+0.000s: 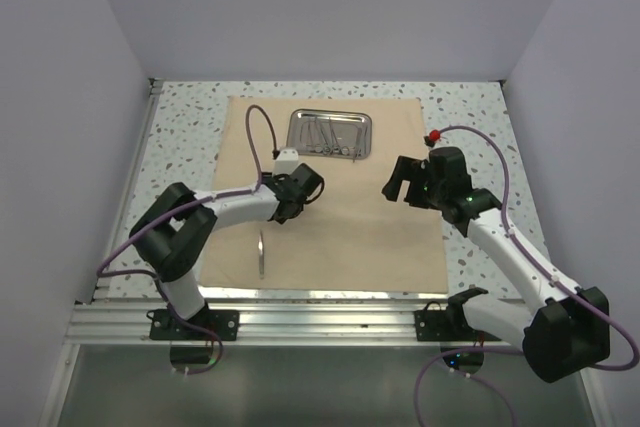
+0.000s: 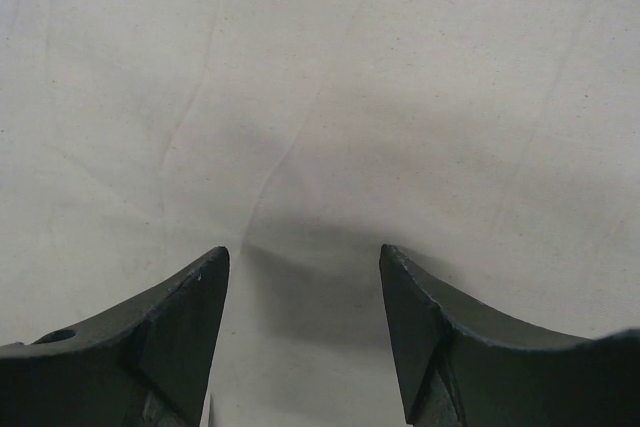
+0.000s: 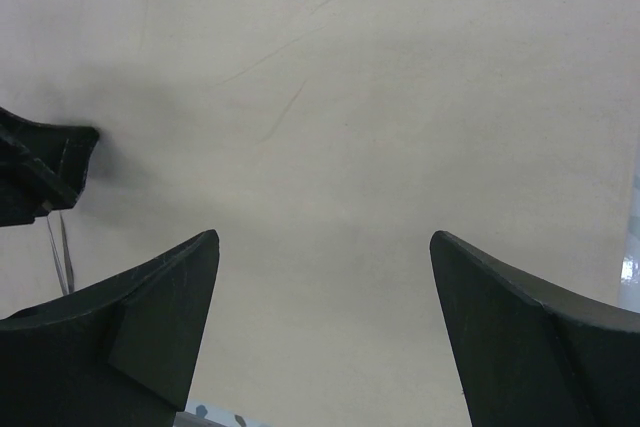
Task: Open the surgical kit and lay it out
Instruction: Adjust the surgical kit at the center of the board.
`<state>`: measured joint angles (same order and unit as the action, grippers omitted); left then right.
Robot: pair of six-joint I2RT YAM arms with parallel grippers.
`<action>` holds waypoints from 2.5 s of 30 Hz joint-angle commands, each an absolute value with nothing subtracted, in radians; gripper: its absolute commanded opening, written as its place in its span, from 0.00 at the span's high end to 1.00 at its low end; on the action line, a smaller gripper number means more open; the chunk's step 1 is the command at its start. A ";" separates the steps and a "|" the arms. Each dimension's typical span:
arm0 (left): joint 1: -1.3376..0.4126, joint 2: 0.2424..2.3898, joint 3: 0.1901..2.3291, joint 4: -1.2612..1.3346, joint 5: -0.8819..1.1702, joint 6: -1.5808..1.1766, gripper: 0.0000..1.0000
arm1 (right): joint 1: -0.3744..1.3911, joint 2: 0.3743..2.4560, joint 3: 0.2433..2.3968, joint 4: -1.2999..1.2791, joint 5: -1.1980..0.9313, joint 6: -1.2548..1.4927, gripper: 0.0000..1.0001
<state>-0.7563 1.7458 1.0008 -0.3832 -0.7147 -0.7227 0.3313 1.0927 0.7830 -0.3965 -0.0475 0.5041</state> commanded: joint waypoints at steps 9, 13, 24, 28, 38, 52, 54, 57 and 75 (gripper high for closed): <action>-0.758 1.753 0.742 -0.291 -0.552 -0.853 0.36 | 0.334 1.065 0.781 -0.385 -0.049 0.494 0.09; -0.847 1.766 0.738 -0.392 -0.546 -0.916 0.35 | 0.334 1.066 0.784 -0.390 -0.048 0.492 0.09; -0.899 1.664 0.751 -0.554 -0.495 -0.962 0.34 | 0.334 1.065 0.785 -0.394 -0.043 0.489 0.08; -0.897 1.677 0.906 -0.664 -0.667 -0.924 0.31 | 0.334 1.068 0.785 -0.394 -0.051 0.491 0.08; -0.668 1.788 1.337 -0.525 -0.701 -0.573 0.30 | 0.334 1.051 0.782 -0.391 -0.055 0.492 0.08; -0.361 2.207 1.813 -0.391 -0.430 -0.426 0.34 | 0.333 1.043 0.779 -0.394 -0.049 0.491 0.08; -0.338 2.247 1.854 -0.393 -0.396 -0.420 0.34 | 0.334 1.046 0.779 -0.391 -0.051 0.491 0.08; -0.322 2.334 1.942 -0.402 -0.382 -0.419 0.34 | 0.334 1.054 0.781 -0.390 -0.052 0.492 0.08; -0.264 2.678 2.270 -0.450 -0.278 -0.463 0.31 | 0.334 1.094 0.798 -0.388 -0.041 0.489 0.08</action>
